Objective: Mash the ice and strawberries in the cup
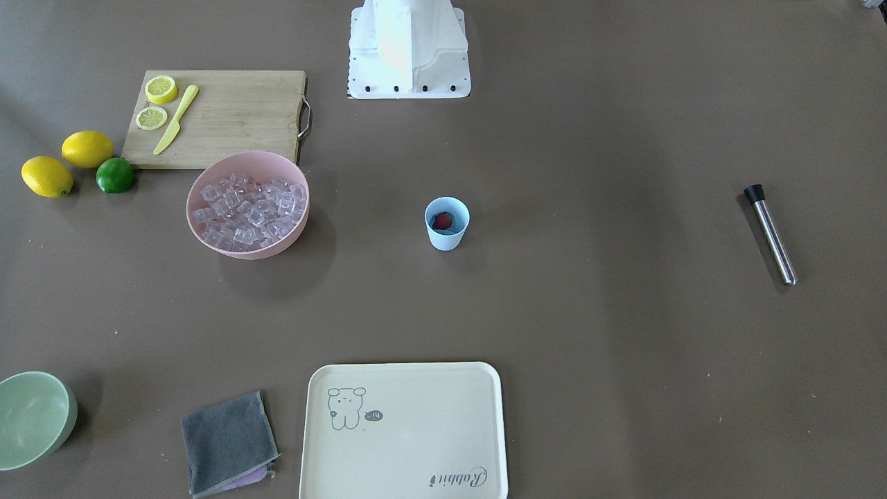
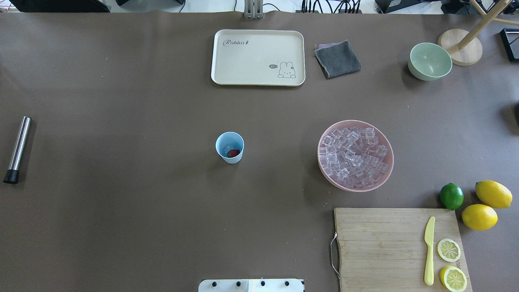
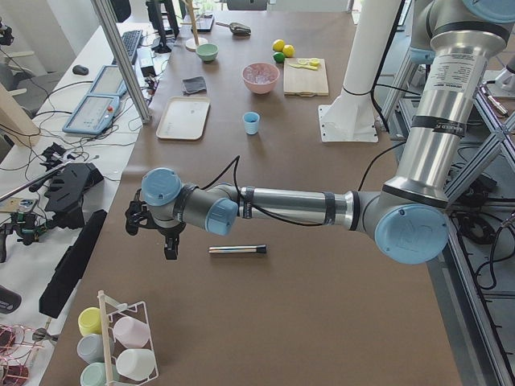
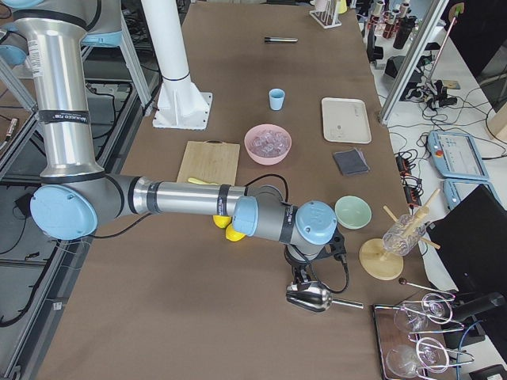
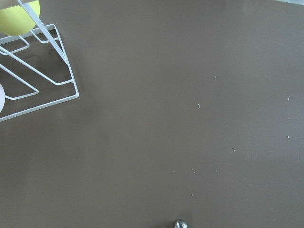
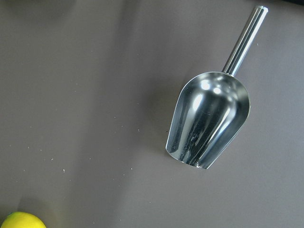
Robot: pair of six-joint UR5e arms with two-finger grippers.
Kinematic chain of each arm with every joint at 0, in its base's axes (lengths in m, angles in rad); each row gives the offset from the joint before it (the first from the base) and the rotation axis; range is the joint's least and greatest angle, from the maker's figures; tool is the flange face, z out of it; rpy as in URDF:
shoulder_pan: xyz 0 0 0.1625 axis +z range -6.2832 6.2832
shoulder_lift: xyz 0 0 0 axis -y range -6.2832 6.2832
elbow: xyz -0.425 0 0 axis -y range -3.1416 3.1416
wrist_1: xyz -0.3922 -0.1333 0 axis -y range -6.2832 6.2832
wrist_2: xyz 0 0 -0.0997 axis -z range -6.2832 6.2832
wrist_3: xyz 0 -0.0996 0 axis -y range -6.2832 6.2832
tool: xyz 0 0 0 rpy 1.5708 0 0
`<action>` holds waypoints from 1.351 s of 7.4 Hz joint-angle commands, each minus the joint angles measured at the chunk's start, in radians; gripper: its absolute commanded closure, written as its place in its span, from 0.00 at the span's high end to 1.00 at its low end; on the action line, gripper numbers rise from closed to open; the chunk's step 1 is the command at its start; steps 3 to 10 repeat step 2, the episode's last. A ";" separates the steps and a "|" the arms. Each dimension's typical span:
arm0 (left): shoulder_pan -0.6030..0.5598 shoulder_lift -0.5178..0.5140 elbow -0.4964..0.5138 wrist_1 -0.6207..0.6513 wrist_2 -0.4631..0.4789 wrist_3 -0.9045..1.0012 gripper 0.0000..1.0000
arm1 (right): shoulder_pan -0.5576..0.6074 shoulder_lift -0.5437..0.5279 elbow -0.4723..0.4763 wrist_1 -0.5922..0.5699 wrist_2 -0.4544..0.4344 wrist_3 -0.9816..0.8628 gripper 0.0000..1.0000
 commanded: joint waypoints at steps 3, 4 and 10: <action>0.000 -0.001 -0.006 0.002 0.000 0.000 0.99 | 0.000 -0.001 0.000 0.000 0.000 0.001 1.00; 0.000 -0.001 -0.006 0.002 0.000 0.000 0.99 | 0.000 -0.001 0.000 0.000 0.000 0.001 1.00; 0.000 -0.001 -0.006 0.002 0.000 0.000 0.99 | 0.000 -0.001 0.000 0.000 0.000 0.001 1.00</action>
